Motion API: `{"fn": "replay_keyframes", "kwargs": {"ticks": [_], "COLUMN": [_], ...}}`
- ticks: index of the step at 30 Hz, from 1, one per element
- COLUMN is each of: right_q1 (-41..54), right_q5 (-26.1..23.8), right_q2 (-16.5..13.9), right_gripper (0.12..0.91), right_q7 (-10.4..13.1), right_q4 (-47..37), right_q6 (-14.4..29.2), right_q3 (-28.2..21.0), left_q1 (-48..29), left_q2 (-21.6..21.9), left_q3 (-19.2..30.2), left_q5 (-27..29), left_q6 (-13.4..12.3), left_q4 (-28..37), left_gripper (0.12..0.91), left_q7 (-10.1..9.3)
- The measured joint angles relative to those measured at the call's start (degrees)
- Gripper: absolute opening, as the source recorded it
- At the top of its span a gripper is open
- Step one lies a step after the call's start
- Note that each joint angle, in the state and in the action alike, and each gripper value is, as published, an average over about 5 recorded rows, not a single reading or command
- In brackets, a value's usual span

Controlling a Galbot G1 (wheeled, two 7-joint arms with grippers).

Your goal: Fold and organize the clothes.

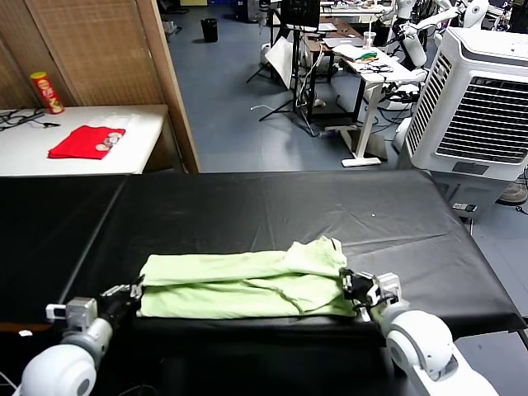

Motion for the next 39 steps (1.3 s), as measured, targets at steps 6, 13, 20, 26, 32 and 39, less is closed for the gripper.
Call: {"fn": "replay_keyframes", "kwargs": {"ticks": [6, 13, 20, 26, 32, 39], "right_q1": [0.50, 8.03, 14.82, 17.91, 18.21, 16.52], "right_q5": [-2.96, -6.99, -7.49, -7.78, -9.36, -11.73], "right_q2": [0.89, 5.31, 7.94, 9.92, 11.94, 14.09], "right_gripper": [0.780, 0.798, 0.790, 0.646, 0.335, 0.120], "right_q7": [0.59, -1.00, -2.16, -1.85, 0.42, 3.36], "right_q4": [0.83, -8.26, -17.68, -22.79, -24.75, -24.62], "right_q6": [1.83, 7.79, 9.34, 10.21, 11.43, 13.21], "right_q3": [1.24, -3.07, -7.18, -8.50, -8.68, -8.31], "left_q1": [-0.40, -9.05, -14.75, -17.26, -18.43, -17.99], "left_q2": [-0.12, -2.41, -3.76, -4.22, -5.20, -6.35], "left_q3": [-0.61, 1.76, 3.74, 4.77, 5.51, 5.90], "left_q5": [-3.42, -6.68, -7.91, -9.20, -6.44, 0.81], "left_q6": [1.29, 1.97, 1.55, 1.81, 0.76, -3.65], "left_q4": [-0.97, 3.46, 10.15, 14.35, 16.81, 17.46], "left_gripper": [0.696, 0.797, 0.798, 0.742, 0.430, 0.135], "left_q7": [-1.14, -2.76, -1.12, 1.00, 0.66, 1.12]}}
